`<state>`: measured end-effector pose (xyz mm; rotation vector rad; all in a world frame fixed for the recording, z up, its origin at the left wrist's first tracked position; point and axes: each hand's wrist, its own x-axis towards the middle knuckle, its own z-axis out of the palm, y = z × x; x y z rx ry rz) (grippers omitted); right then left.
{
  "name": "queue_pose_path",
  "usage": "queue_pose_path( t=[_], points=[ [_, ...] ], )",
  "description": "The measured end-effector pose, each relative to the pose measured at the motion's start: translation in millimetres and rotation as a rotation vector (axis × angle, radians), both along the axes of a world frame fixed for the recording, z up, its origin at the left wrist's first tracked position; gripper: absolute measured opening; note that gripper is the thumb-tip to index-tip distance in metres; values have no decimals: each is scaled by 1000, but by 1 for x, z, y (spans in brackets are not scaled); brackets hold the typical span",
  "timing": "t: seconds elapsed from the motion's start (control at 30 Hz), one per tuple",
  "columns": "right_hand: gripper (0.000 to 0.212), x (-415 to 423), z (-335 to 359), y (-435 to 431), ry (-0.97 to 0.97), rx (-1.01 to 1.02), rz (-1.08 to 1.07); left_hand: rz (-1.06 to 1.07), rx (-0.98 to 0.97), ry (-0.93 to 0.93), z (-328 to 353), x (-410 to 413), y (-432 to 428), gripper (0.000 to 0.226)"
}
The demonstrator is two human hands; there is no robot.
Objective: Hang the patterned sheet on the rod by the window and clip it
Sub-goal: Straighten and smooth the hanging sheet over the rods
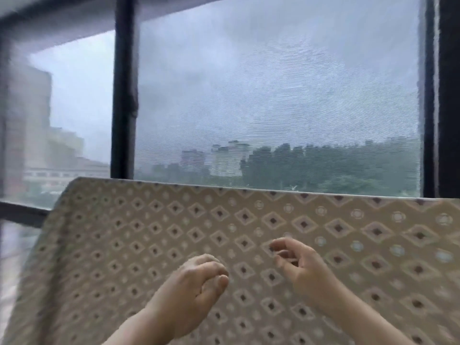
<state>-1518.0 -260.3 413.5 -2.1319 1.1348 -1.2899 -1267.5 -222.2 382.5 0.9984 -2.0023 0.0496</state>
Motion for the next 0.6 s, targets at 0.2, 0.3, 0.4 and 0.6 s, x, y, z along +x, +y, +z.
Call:
queue_pose_path(
  t=[0.2,0.3,0.4,0.6],
  points=[
    [24,121,5,17,-15,33,150,250,34,162,9,132,56,17],
    [22,176,7,25,-16,27,160,316,27,238,13,195,73,21],
    [22,232,7,29,7,25,154,347,19,272,12,255,87,19],
    [21,362,3,27,33,26,145,395,24,384,6,409,111,25]
  ],
)
